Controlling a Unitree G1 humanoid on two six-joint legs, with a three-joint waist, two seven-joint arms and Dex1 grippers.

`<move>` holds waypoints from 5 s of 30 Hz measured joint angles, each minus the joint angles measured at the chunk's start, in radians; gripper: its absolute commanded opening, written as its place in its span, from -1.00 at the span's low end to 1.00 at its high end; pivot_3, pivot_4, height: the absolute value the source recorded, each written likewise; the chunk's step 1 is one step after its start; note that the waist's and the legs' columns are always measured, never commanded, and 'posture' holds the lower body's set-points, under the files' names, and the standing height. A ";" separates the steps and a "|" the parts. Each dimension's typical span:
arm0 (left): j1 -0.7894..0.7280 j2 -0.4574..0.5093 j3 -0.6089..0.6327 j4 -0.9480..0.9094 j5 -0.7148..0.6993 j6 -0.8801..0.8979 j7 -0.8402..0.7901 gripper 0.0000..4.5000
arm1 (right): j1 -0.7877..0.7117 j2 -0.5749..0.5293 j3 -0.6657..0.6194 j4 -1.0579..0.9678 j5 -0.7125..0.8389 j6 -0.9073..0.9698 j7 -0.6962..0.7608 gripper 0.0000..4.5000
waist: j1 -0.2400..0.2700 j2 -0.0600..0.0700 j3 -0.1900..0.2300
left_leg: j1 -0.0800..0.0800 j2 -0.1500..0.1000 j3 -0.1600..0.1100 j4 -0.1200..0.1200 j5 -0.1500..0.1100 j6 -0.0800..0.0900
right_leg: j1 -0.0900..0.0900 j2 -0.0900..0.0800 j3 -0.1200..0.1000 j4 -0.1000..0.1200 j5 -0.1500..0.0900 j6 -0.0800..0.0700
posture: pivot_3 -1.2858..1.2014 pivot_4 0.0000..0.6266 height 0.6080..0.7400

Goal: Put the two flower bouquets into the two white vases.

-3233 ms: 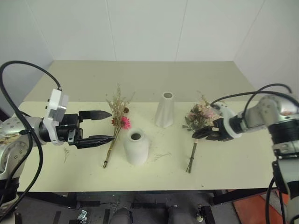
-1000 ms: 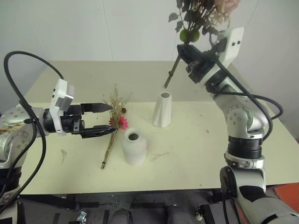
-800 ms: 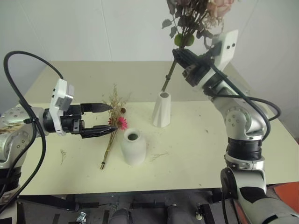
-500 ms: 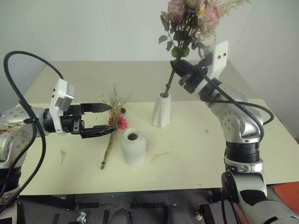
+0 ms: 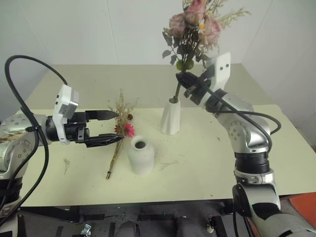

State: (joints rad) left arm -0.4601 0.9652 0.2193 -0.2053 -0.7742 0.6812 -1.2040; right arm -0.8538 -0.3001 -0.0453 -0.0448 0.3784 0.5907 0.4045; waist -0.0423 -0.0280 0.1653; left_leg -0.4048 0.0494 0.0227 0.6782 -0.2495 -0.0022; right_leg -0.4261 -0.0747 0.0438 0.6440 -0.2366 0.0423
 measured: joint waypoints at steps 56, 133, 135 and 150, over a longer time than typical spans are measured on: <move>-0.368 -0.169 -0.552 0.246 0.474 0.607 0.491 1.00 | 0.307 -0.535 -0.055 -0.338 0.111 0.009 0.538 0.92 | 0.031 -0.003 0.002 | 0.000 -0.001 -0.002 0.001 0.000 0.000 | 0.001 0.000 -0.001 0.000 0.000 0.000 | 0.03 -0.52 1.00; -0.267 -0.497 0.060 0.046 -0.305 0.163 0.295 -0.98 | 0.409 -0.584 -0.102 -0.381 0.157 -0.006 0.513 0.94 | 0.030 -0.004 0.002 | 0.001 -0.002 -0.002 0.003 0.000 0.000 | 0.004 -0.001 -0.001 0.000 0.000 0.001 | 0.03 -0.52 1.00; -0.252 -0.495 0.028 0.045 -0.279 0.142 0.269 -0.98 | 0.415 -0.584 -0.111 -0.393 0.160 0.001 0.508 0.94 | 0.027 -0.004 0.002 | 0.002 -0.002 -0.002 0.003 0.000 0.000 | 0.004 -0.001 0.000 0.000 0.000 0.001 | 0.03 -0.52 1.00; -0.147 -0.464 -0.045 0.047 -0.169 0.061 0.178 -0.98 | 0.449 -0.617 -0.143 -0.420 0.226 0.012 0.526 0.94 | 0.029 -0.004 0.002 | 0.001 -0.002 -0.002 0.003 0.000 0.000 | 0.004 -0.001 -0.001 0.000 0.000 0.001 | 0.03 -0.52 1.00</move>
State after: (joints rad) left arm -0.6072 0.5014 0.1740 -0.1580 -0.9435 0.7420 -1.0256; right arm -0.4046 -0.9174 -0.1887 -0.4653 0.6041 0.6028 0.9306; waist -0.0133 -0.0315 0.1676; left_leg -0.4034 0.0476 0.0206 0.6810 -0.2494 -0.0024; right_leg -0.4220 -0.0756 0.0431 0.6436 -0.2362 0.0429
